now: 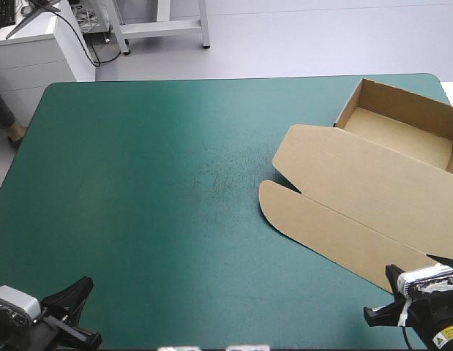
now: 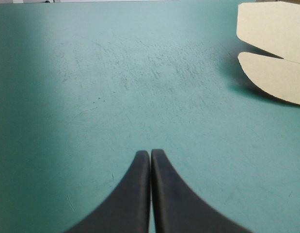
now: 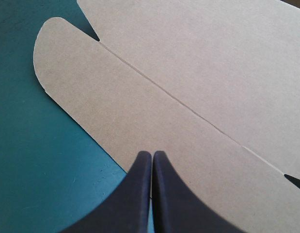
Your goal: Fold the box
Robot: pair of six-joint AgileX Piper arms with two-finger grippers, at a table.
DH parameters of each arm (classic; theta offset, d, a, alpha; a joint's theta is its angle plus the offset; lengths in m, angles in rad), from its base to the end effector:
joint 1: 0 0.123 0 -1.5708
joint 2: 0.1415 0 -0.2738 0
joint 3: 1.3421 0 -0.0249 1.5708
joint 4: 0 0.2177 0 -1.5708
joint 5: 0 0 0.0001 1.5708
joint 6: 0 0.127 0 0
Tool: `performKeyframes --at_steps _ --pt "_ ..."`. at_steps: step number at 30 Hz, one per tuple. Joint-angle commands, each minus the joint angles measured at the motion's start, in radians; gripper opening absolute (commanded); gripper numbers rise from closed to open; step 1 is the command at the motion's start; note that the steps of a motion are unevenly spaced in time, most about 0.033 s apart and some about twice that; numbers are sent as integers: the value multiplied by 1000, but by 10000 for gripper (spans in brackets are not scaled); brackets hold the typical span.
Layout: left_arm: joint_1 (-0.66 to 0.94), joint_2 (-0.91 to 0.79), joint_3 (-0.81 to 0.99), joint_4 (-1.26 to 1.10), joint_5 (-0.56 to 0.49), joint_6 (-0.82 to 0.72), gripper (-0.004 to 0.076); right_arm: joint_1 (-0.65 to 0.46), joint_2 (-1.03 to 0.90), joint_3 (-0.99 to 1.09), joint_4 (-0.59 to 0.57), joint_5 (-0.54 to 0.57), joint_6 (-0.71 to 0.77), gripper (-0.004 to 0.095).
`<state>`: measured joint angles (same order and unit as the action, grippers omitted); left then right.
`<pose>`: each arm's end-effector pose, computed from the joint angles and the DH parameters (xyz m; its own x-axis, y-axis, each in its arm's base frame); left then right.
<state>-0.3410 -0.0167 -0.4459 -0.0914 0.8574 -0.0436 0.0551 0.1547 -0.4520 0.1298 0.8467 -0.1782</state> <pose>0.0176 -0.0155 0.2539 -0.3228 0.0052 -0.9464 0.3643 0.9236 -0.1192 0.0432 0.0147 0.2517 -0.4266 -0.1151 -0.8971 -0.1816 0.9826 -0.0397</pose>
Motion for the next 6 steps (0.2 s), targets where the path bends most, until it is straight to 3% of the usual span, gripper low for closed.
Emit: performKeyframes --at_steps 1,6 --pt "3 9 -22 -10 -75 -2 -8 2 11 -26 5 -69 -8 -13" --pt "3 9 -22 -10 -75 -2 -8 2 11 -26 5 -69 -8 -13"
